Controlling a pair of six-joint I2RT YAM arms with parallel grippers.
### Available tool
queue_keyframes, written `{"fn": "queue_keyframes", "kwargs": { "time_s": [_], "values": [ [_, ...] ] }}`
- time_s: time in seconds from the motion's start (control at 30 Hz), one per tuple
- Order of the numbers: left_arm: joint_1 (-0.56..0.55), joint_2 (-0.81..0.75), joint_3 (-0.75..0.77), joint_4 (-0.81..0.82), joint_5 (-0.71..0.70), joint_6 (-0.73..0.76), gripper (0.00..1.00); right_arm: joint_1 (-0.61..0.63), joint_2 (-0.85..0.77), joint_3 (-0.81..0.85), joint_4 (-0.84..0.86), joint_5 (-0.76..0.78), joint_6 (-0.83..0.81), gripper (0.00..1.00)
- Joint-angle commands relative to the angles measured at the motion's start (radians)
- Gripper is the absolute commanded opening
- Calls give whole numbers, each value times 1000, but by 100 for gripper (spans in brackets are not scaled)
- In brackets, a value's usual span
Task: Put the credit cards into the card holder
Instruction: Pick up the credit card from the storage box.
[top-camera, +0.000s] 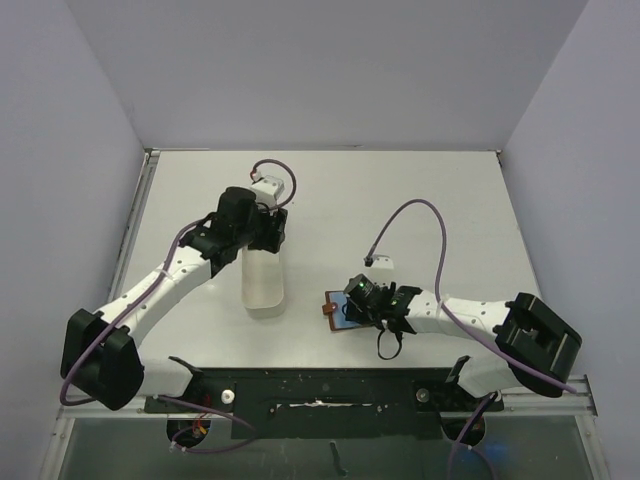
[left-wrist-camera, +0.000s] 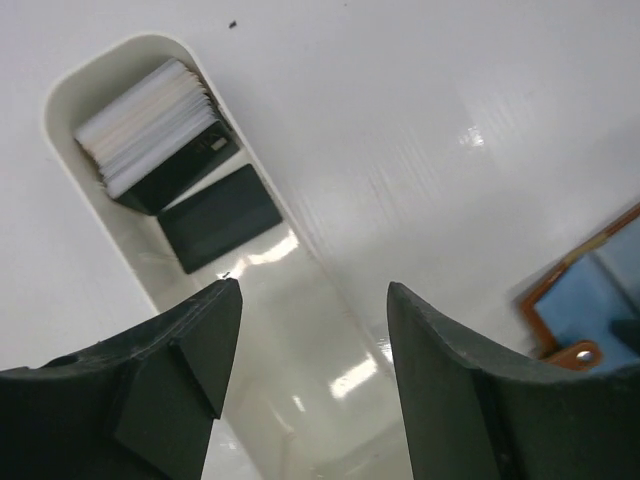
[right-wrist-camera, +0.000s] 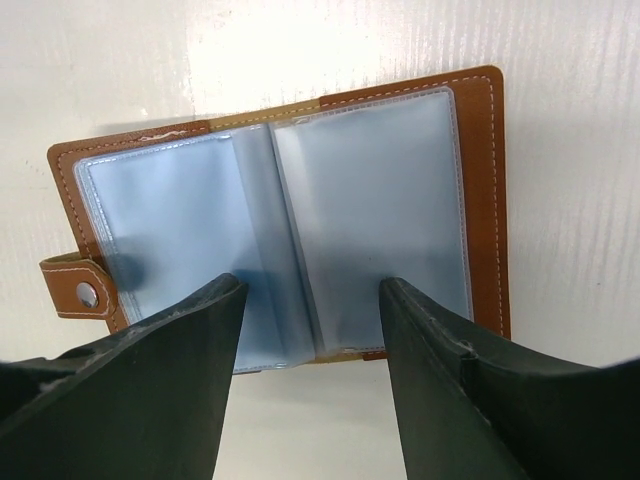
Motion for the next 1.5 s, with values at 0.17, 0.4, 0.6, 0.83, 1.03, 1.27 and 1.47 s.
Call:
{"fn": "queue_keyframes", "kwargs": {
  "time_s": [0.17,0.4,0.6,0.83,1.03,1.27,1.47],
  "values": [
    [14,122,158,-118,-158,412,70,26,-28,75,-27,-31,-30,57],
    [38,225,191,-57,-179,587,68,38,-75,98,-47,-33,-37,57],
    [73,228,86,144,-194,705,63,39,-135,96,-61,-21,-45,57],
    [110,309,115,143,-152,754,61,36,-151,104,-62,-9,-60,57],
    [110,376,151,134,-106,785,56,27,-94,93,-62,-13,-55,57],
    [110,418,174,162,-125,817,54,20,-78,80,-43,-20,-62,57],
    [110,445,178,206,-134,873,54,12,-77,77,-38,-27,-70,57]
  ]
}}
